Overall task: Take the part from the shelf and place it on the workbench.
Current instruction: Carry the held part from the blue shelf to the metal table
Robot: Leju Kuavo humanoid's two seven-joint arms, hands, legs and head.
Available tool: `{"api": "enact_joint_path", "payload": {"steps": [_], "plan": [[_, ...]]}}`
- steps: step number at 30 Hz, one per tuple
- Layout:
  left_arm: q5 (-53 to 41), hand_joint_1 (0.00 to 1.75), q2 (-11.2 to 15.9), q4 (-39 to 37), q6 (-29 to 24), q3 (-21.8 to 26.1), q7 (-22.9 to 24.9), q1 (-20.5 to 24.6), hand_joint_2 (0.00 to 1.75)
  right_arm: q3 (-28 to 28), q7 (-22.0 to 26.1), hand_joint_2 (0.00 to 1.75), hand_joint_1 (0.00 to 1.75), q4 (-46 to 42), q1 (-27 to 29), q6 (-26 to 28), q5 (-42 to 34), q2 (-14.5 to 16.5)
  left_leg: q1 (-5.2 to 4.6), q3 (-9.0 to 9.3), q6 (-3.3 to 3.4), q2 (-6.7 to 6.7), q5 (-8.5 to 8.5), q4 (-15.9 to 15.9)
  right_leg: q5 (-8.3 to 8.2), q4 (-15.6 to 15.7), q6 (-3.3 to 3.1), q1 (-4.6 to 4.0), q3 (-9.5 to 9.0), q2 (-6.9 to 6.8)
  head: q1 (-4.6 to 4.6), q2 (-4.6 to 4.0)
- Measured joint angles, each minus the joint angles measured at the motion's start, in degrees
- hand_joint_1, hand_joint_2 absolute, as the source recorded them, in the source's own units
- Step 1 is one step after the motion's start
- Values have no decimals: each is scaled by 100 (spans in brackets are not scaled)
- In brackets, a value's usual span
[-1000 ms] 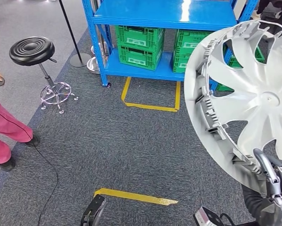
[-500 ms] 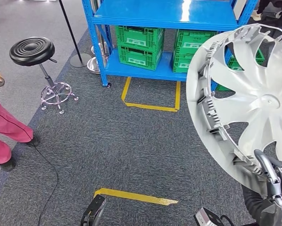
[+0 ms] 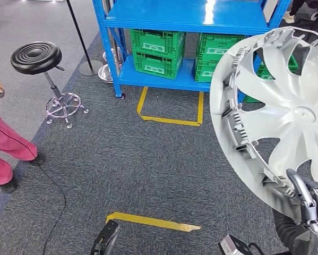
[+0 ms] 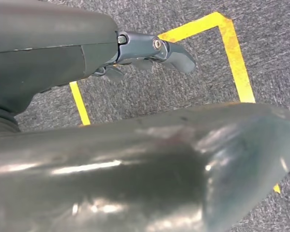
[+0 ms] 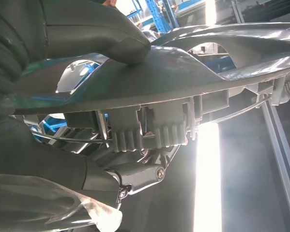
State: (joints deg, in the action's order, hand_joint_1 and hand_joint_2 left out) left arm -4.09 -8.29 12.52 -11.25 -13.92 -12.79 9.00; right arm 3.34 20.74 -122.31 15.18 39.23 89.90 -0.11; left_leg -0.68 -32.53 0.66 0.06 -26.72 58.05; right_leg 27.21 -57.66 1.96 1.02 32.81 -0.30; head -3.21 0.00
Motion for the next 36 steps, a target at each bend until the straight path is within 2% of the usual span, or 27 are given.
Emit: {"api": "enact_joint_path", "payload": {"steps": [36], "plan": [[-76, 0, -1, 0, -13, -1, -21, -1, 0, 0, 3, 175, 175, 0, -5, 0, 0, 0, 0, -6, 0, 0, 0, 0, 0, 0, 0, 0, 6, 0, 0, 0]]}}
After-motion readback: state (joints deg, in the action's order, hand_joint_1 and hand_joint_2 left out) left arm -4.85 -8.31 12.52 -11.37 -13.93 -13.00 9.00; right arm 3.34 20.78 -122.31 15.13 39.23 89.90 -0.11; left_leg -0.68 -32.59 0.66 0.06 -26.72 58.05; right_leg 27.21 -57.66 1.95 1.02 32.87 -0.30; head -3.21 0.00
